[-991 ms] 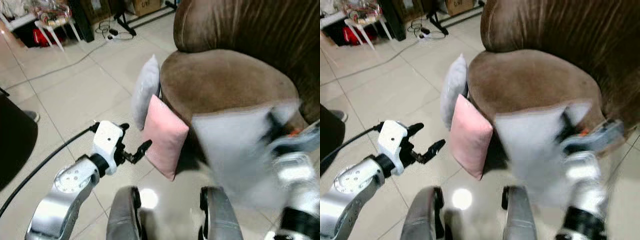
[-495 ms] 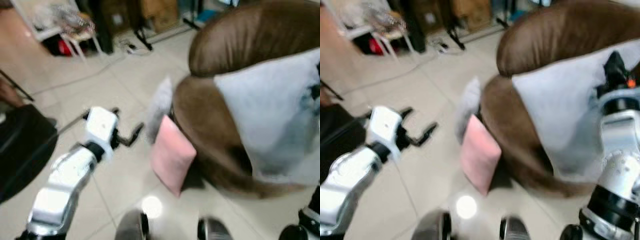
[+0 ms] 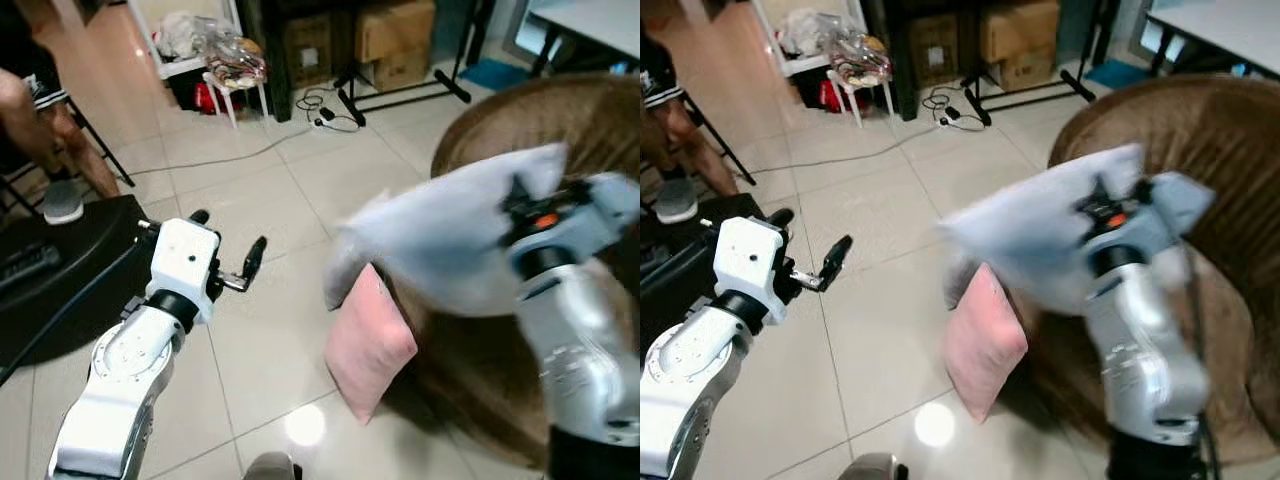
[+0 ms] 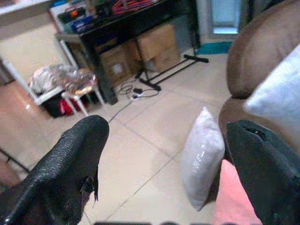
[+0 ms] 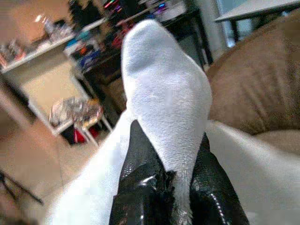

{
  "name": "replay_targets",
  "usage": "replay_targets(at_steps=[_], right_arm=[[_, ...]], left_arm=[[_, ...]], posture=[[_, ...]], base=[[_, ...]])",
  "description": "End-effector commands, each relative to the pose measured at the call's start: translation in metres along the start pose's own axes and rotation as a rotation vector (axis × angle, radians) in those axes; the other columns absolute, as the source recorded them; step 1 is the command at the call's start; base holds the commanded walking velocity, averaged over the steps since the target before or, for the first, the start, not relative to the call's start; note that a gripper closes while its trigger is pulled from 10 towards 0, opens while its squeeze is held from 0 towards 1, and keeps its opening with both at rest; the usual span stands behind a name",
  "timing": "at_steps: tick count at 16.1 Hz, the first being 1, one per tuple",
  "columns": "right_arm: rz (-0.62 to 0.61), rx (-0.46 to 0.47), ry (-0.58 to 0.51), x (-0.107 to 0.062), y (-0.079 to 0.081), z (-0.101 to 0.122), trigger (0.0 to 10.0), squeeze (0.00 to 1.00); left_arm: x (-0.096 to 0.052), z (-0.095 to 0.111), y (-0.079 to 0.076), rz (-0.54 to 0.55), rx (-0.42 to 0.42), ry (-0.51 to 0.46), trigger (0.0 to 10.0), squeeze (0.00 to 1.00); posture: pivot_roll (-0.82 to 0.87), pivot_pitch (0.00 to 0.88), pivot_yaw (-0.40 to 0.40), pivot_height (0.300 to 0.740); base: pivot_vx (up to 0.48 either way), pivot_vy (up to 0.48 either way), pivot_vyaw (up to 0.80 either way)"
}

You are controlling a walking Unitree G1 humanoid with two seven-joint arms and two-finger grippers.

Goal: Move the pillow to the sofa from floor

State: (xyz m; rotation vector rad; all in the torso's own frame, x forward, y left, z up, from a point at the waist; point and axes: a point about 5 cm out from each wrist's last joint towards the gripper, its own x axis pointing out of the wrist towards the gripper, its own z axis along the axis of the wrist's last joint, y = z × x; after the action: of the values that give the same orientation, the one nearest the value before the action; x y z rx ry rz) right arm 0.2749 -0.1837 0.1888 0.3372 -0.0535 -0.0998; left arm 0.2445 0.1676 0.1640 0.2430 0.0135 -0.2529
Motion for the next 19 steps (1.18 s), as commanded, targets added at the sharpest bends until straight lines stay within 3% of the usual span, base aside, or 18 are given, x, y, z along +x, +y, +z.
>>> replay_targets(at_steps=[1,2,3,4,7,12,14,15,16,19], right_arm=[[0.038,-0.061,-0.040,-0.001,0.007,0.004,0.0,0.00],[0.035,-0.088,-0.022,0.000,0.007,-0.002,0.0,0.00],[0.017,-0.109,0.005,0.001,0.006,-0.007,5.9,0.00],[-0.020,-0.130,0.012,0.003,0.001,-0.012,10.0,0.00],[-0.078,-0.137,-0.013,-0.002,-0.008,-0.011,10.0,0.00],[-0.094,-0.166,-0.059,-0.008,-0.003,-0.019,10.0,0.00],[-0.085,-0.164,-0.055,-0.004,0.001,-0.021,10.0,0.00],[-0.061,-0.163,-0.052,0.002,0.005,-0.021,10.0,0.00],[-0.056,-0.164,-0.052,0.004,0.006,-0.021,10.0,0.00],[0.006,-0.188,-0.019,0.019,0.003,-0.021,10.0,0.00]], left_arm=[[0.002,-0.001,0.005,0.039,0.012,-0.002,10.0,0.67],[0.004,-0.001,0.004,0.049,0.017,0.000,10.0,0.66],[0.005,-0.001,0.002,0.044,0.013,-0.002,10.0,0.65],[0.009,-0.001,-0.002,0.026,0.005,-0.007,10.0,0.64],[0.022,-0.006,-0.005,-0.023,-0.008,-0.003,10.0,0.58],[0.040,-0.003,0.003,-0.018,0.040,-0.026,10.0,0.54],[0.043,-0.002,0.005,-0.005,0.030,-0.027,10.0,0.53],[0.042,-0.003,0.009,0.036,0.016,-0.033,10.0,0.49],[0.041,-0.003,0.010,0.051,0.011,-0.035,10.0,0.49],[0.022,-0.013,0.014,0.163,-0.012,-0.025,10.0,0.44]], posture=[[-0.04,0.000,0.006,0.740],[-0.04,0.000,0.001,0.740],[-0.05,0.000,0.009,0.740],[-0.06,0.000,0.028,0.740],[-0.10,0.000,0.127,0.740],[-0.11,0.000,0.199,0.740],[-0.10,0.000,0.164,0.740],[-0.07,0.000,0.101,0.740],[-0.07,0.000,0.101,0.740],[-0.01,0.000,-0.058,0.740]], base=[[0.000,0.000,0.00],[0.000,0.000,0.00],[0.000,0.000,0.00],[0.000,0.000,0.00],[0.000,0.000,0.00],[0.000,0.000,0.00],[0.000,0.000,0.00],[0.000,0.000,0.00],[0.000,0.000,0.00],[0.000,0.000,0.00]])
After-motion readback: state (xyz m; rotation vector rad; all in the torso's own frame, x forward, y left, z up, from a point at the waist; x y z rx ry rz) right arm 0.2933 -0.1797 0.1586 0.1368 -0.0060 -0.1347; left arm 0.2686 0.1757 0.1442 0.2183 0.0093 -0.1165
